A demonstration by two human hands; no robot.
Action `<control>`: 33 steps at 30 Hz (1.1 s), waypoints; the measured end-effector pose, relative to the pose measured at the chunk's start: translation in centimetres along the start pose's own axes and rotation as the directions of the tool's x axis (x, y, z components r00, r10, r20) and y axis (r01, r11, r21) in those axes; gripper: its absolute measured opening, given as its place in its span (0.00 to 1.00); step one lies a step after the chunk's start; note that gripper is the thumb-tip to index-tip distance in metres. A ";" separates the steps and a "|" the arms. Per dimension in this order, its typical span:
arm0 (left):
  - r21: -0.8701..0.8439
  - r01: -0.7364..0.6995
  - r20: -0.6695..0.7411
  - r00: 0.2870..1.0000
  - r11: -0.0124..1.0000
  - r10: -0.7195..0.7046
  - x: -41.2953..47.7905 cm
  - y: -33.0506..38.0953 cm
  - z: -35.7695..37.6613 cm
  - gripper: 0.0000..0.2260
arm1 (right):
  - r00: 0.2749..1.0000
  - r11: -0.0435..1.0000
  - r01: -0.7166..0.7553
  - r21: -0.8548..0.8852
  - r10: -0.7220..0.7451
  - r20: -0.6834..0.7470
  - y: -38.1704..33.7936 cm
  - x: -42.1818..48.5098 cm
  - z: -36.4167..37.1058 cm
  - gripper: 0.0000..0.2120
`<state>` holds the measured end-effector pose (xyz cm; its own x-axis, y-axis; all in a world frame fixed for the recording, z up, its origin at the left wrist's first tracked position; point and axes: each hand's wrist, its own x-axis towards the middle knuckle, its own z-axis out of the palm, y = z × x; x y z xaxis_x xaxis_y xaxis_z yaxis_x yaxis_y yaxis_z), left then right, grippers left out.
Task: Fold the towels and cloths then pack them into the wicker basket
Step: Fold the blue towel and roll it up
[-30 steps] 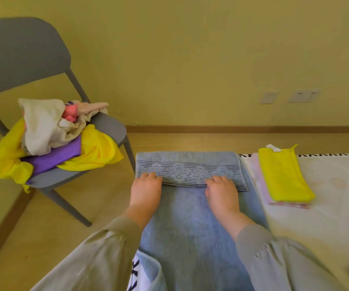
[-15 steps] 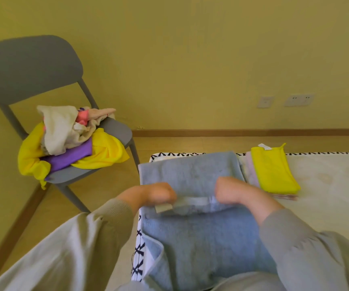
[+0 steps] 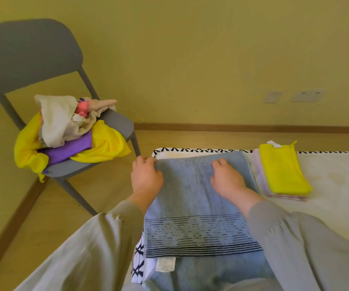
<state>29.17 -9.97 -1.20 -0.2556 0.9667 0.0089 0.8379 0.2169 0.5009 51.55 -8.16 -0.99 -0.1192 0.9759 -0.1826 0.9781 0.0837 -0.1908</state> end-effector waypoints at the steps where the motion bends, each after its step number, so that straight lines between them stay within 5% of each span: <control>1: -0.021 0.052 -0.031 0.998 0.998 -0.052 0.2 -0.1 0.3 0.20 | 1.000 1.000 0.004 -0.013 -0.004 0.004 0.4 0.8 0.2 0.21; 5: -0.375 0.353 0.154 0.935 0.857 -0.318 2.0 -0.3 0.8 0.32 | 0.998 0.997 0.019 -0.076 -0.014 0.064 2.0 4.1 0.2 0.35; 7: -0.454 0.444 0.234 0.896 0.773 -0.377 2.8 -1.0 0.9 0.30 | 0.997 0.997 0.015 -0.077 -0.009 0.078 2.5 5.2 0.3 0.35; 9: -0.405 0.448 0.238 0.893 0.797 -0.381 3.5 -1.8 0.4 0.22 | 0.998 0.998 -0.025 -0.050 0.028 0.063 2.6 5.9 0.3 0.30; 11: -0.327 0.389 0.283 0.910 0.862 -0.303 4.2 -2.7 -0.2 0.08 | 0.997 0.997 -0.070 -0.032 0.070 0.028 2.4 6.2 0.1 0.21; 14: -0.123 0.244 0.298 0.934 0.962 -0.199 5.4 -3.1 -1.0 0.08 | 0.994 0.985 -0.096 -0.145 0.086 -0.073 2.0 6.2 -0.7 0.07; 16: 0.013 0.158 0.152 0.976 0.987 -0.159 6.1 -2.6 -1.1 0.07 | 0.987 0.960 -0.111 -0.258 0.078 -0.138 1.5 6.5 -1.3 0.07; 18: 0.041 0.127 -0.005 0.992 0.991 -0.127 6.6 -1.7 -1.0 0.06 | 0.973 0.966 -0.165 -0.197 0.126 -0.196 1.0 7.1 -1.8 0.09; 24: -0.484 0.138 -0.171 0.953 0.864 -0.248 8.4 1.0 -0.5 0.08 | 0.896 0.927 -0.131 0.352 0.262 -0.358 0.9 9.2 -3.7 0.12; 28: -0.424 0.105 -0.035 0.991 0.899 -0.133 8.3 1.6 -0.8 0.22 | 0.982 0.868 -0.056 0.494 0.137 -0.128 0.3 9.2 -3.4 0.32; 33: -0.009 -0.189 0.272 0.944 0.982 0.184 4.5 0.6 0.7 0.22 | 0.998 0.943 -0.006 0.332 -0.017 0.067 -0.7 5.6 -0.2 0.32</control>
<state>28.86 -5.38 -1.49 0.0444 0.9898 -0.1351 0.8667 0.0291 0.4979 50.28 -2.72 -1.64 -0.1474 0.9587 -0.2431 0.8663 0.0066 -0.4994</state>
